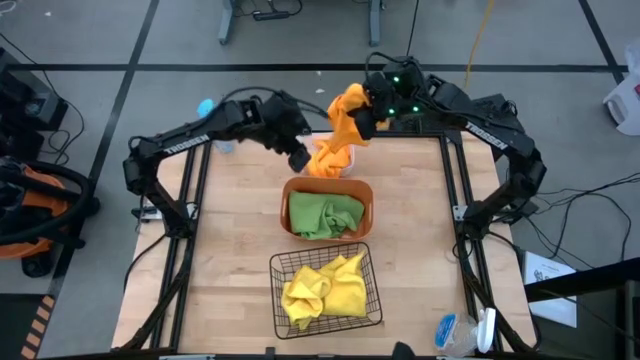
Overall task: Sort microfiber towel by color & place in baskets
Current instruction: Put the orange towel into the white bin
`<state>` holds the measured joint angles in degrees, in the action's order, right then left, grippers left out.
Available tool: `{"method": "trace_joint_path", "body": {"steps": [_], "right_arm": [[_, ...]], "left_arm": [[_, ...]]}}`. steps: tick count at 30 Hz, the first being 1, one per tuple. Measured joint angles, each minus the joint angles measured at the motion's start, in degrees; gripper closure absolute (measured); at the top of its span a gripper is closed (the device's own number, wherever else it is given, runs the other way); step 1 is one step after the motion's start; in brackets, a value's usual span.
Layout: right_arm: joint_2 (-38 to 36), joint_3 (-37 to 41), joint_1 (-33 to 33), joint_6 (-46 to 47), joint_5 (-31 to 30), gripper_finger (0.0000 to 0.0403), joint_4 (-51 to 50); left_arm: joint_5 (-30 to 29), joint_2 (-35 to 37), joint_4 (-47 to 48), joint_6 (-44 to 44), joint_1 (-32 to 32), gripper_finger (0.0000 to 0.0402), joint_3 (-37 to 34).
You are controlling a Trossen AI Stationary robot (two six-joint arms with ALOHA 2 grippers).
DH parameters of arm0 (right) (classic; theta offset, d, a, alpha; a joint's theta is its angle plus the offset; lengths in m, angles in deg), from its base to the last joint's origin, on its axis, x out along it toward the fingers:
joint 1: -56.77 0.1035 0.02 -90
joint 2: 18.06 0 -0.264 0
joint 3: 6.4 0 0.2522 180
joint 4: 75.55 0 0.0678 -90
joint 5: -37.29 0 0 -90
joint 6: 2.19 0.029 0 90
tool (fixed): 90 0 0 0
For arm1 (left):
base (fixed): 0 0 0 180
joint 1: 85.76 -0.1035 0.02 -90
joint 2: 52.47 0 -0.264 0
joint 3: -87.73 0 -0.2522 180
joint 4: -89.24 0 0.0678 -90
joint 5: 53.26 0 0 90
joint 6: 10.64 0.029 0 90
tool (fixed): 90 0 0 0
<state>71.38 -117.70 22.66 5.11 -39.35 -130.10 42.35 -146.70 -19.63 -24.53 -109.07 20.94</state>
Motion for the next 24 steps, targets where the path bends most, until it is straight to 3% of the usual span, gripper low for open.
{"method": "trace_joint_path", "body": {"steps": [8,13,17,24], "right_arm": [[5.34,0.0,-0.07,-3.34,0.13,0.04,0.36],[7.63,0.15,-1.05,-2.67,0.25,0.04,-1.94],[3.66,0.15,-2.63,-1.1,0.2,0.04,-5.86],[-4.23,-0.01,-5.25,-0.49,-0.45,0.0399,-13.09]], "left_arm": [[-0.27,-1.93,-1.22,13.22,-1.66,0.0195,-12.37],[-1.55,-1.93,-13.36,25.67,-2.29,0.0195,-17.66],[-2.71,-3.02,-19.84,40.29,-2.48,0.0195,-19.73],[3.16,-7.98,-20.63,49.14,-4.16,0.0195,-19.75]]}}
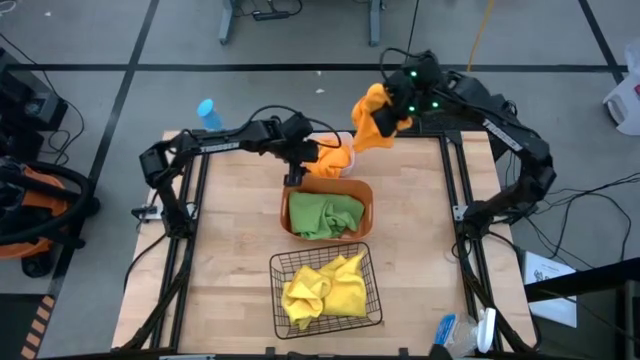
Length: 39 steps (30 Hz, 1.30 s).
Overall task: Sort microfiber towel by color & place in baskets
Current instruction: Put the orange towel into the white bin
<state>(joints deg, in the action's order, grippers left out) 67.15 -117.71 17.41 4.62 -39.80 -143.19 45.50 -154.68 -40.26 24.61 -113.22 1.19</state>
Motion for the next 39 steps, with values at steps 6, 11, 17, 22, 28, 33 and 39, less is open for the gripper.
{"method": "trace_joint_path", "body": {"steps": [6,11,17,22,28,33,39], "right_arm": [[-1.67,0.01,-0.07,0.45,0.09,0.0399,-2.86],[-1.64,0.03,-0.07,0.38,0.45,0.0399,-2.74],[-1.64,0.03,-0.07,0.13,0.46,0.0399,-2.22],[-1.64,0.03,-0.07,-0.42,0.48,0.0399,-2.17],[-1.64,0.03,-0.07,-1.07,0.48,0.0399,-2.17],[-1.64,0.03,-0.07,-1.52,0.56,0.0399,-2.2],[-1.64,0.03,-0.07,-1.56,0.66,0.0399,-1.69]], "left_arm": [[0.94,-3.56,-1.81,3.1,-0.33,0.0196,-0.01],[-0.29,-3.64,-6.02,3.23,-0.26,0.0232,0.02],[0.72,-5.16,-4.79,3.6,-0.69,0.0308,0.04],[1.37,-6.76,-6.05,-0.48,-0.52,0.039,-0.01],[1.54,-5.19,-6.89,-7.56,-0.87,0.0397,0.75],[1.5,-0.95,-8.88,-18.3,-3.26,0.0399,2.2],[1.33,1.25,-12.75,-29.3,-5.71,0.04,2.21]]}}
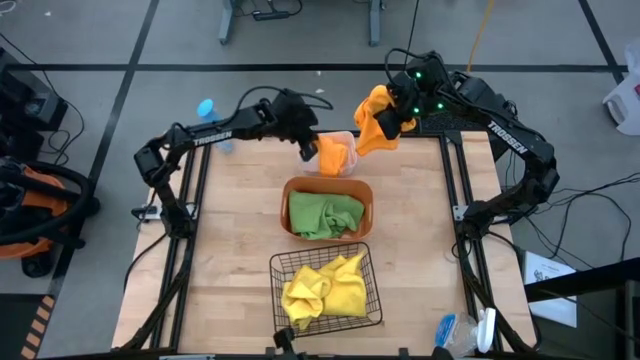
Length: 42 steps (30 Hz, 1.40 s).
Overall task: Sort microfiber towel by color & place in baskets
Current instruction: Put the orange towel into the white bin
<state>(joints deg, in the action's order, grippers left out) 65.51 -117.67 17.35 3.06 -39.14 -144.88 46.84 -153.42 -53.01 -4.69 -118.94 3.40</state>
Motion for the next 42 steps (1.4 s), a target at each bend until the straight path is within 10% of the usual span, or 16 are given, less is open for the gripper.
{"method": "trace_joint_path", "body": {"steps": [10,24,36,42], "right_arm": [[0.0,0.0,0.02,0.07,0.04,0.0399,0.48],[0.02,0.0,0.07,0.39,0.26,0.0399,0.52],[0.02,0.0,0.15,0.41,1.81,0.0399,0.27],[0.02,1.94,0.15,0.03,1.85,0.0399,3.43]], "left_arm": [[-13.81,-3.16,-2.12,-16.33,-1.85,0.0401,-0.05],[-16.36,-5.66,-5.32,-24.4,-1.73,0.0396,-0.07],[-15.02,-5.07,2.02,-19.9,-2.26,0.0207,1.23],[-2.33,-1.15,13.88,-16.29,-2.76,0.017,3.58]]}}
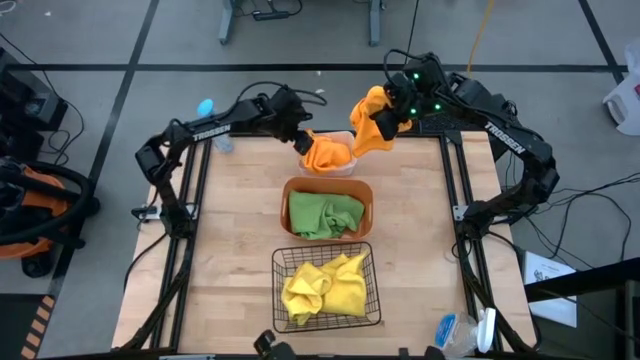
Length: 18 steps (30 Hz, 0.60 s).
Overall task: Sort microfiber towel by color & place in baskets
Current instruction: Put the orange towel into the white bin
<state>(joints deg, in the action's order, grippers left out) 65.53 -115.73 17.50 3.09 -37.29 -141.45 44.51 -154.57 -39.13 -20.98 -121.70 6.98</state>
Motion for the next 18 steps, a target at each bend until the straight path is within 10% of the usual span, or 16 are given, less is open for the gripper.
{"method": "trace_joint_path", "body": {"steps": [18], "right_arm": [[13.87,9.87,2.84,4.77,1.3,0.0399,30.58]], "left_arm": [[5.88,12.49,8.23,-5.96,1.96,0.0169,-0.04]]}}
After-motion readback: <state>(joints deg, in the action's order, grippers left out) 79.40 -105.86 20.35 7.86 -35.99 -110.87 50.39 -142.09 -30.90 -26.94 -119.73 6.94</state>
